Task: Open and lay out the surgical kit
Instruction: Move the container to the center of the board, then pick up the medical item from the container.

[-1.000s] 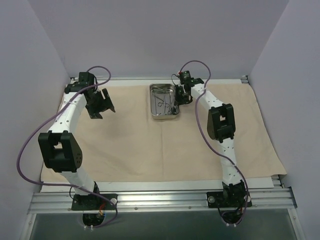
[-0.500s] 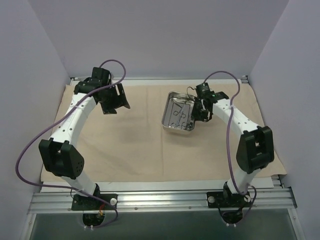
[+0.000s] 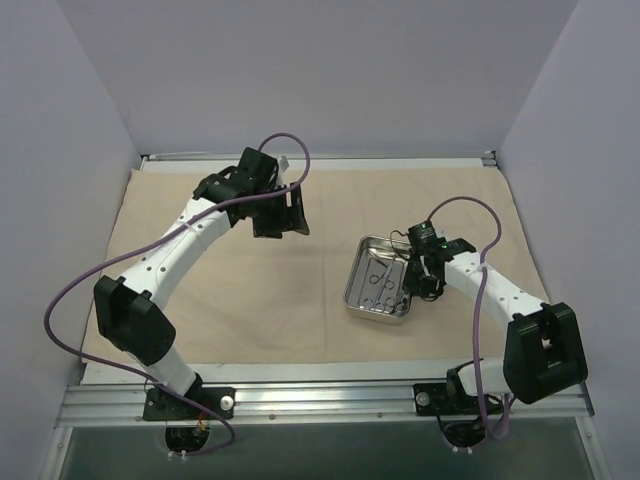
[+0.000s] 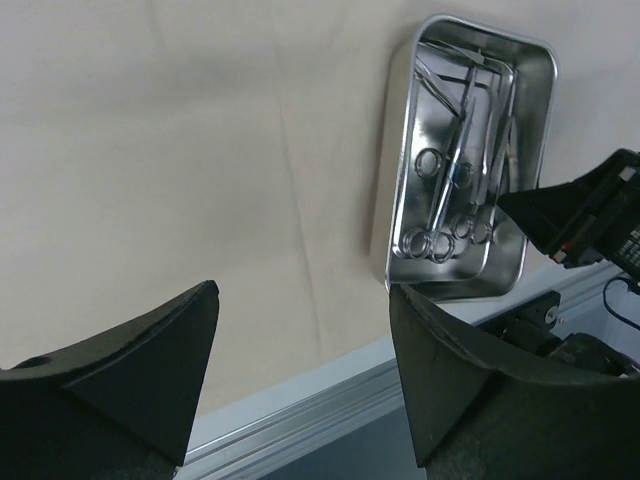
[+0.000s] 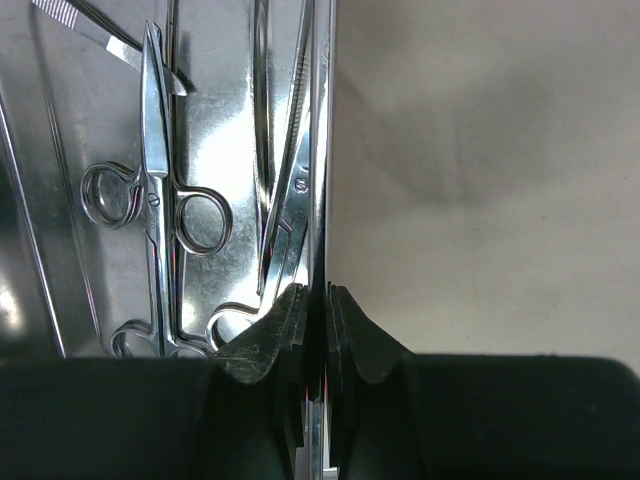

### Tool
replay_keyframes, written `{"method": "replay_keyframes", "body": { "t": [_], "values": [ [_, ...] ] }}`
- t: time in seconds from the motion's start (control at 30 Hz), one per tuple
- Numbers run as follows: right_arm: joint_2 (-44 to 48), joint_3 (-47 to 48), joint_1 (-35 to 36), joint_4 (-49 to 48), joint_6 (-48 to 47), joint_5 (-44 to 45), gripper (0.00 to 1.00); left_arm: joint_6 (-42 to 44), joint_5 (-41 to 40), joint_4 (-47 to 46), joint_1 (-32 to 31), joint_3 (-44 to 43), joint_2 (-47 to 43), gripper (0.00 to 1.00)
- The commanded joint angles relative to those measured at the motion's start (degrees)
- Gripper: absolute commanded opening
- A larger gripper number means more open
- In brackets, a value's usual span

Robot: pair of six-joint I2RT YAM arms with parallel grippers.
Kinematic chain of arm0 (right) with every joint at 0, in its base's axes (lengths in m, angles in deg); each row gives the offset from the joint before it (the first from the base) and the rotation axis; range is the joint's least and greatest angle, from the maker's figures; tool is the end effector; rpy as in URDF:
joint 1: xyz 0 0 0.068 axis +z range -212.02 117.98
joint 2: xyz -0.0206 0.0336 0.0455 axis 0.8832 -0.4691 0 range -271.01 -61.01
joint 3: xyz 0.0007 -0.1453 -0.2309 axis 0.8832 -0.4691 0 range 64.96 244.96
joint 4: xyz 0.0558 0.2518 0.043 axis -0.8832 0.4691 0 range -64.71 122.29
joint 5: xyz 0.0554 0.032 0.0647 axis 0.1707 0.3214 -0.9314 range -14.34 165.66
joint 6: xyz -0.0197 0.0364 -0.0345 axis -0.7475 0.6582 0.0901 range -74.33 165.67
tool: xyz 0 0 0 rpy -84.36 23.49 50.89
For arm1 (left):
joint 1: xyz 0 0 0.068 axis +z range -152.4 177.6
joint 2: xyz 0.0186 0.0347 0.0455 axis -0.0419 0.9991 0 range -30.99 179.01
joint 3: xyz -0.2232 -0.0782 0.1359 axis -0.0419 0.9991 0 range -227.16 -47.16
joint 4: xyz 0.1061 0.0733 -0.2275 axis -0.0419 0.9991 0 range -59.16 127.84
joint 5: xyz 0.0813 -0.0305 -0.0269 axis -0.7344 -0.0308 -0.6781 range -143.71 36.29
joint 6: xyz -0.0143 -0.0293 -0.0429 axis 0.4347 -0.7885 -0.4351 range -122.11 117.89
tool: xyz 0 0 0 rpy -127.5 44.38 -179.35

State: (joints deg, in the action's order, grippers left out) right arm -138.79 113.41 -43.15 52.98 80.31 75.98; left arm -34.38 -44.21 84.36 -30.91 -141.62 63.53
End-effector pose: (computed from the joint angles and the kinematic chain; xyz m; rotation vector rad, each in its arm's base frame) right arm 0.2526 0.0863 0.2119 0.3592 2.5795 0.3406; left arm 0.3054 -0.1726 0.3487 -0.0143 2.6069 -0.6204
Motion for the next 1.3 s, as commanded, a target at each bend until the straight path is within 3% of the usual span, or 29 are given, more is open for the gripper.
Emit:
{"method": "replay_keyframes", "body": {
  "t": [0.0,0.27,0.37,0.4,0.5,0.6,0.67,0.73,0.8,0.9,1.03,1.27],
  "values": [
    [4.04,-2.99,0.64,-5.88,3.50,1.45,0.00,-0.51,1.66,-5.61,-3.55,-0.64,-0.66,0.77],
    [2.46,-5.30,0.64,-6.59,5.27,-1.09,0.01,0.46,3.16,-5.53,-9.10,-6.79,6.73,0.73],
    [0.52,-3.80,0.73,-3.96,4.39,-1.46,0.24,0.98,3.42,-5.18,-9.19,-7.41,7.61,0.73],
    [0.61,-3.36,0.73,-3.34,4.22,-1.20,0.39,1.16,2.90,-4.57,-9.11,-7.76,7.70,0.73],
    [1.92,-1.69,0.73,-1.23,3.95,-1.02,0.68,2.47,1.93,-3.95,-9.02,-7.59,7.35,0.73],
    [2.72,0.94,0.73,1.40,3.08,-0.93,0.76,3.97,1.32,-2.81,-8.67,-7.59,7.17,0.73],
    [2.72,3.13,1.08,2.46,2.55,-0.84,0.75,4.85,0.61,-2.37,-8.32,-7.41,6.73,0.73],
    [0.80,7.09,1.95,2.55,2.28,-1.02,0.66,5.64,0.17,-2.19,-7.88,-6.97,5.68,0.73],
    [-1.92,11.29,2.48,3.34,3.24,-1.46,0.49,6.17,0.00,-2.10,-7.09,-6.01,4.54,0.73],
    [-6.94,13.60,3.45,2.38,4.74,-3.74,0.32,7.22,0.78,-2.45,-5.51,-4.34,3.13,0.73],
    [-14.40,16.76,6.26,2.38,8.86,-3.75,0.36,8.10,3.07,-2.45,-2.70,-2.67,1.81,0.73],
    [-18.46,15.98,8.72,1.67,11.60,-0.93,0.33,8.89,6.41,-2.63,1.61,-1.08,-0.48,0.73]
  ]
}}
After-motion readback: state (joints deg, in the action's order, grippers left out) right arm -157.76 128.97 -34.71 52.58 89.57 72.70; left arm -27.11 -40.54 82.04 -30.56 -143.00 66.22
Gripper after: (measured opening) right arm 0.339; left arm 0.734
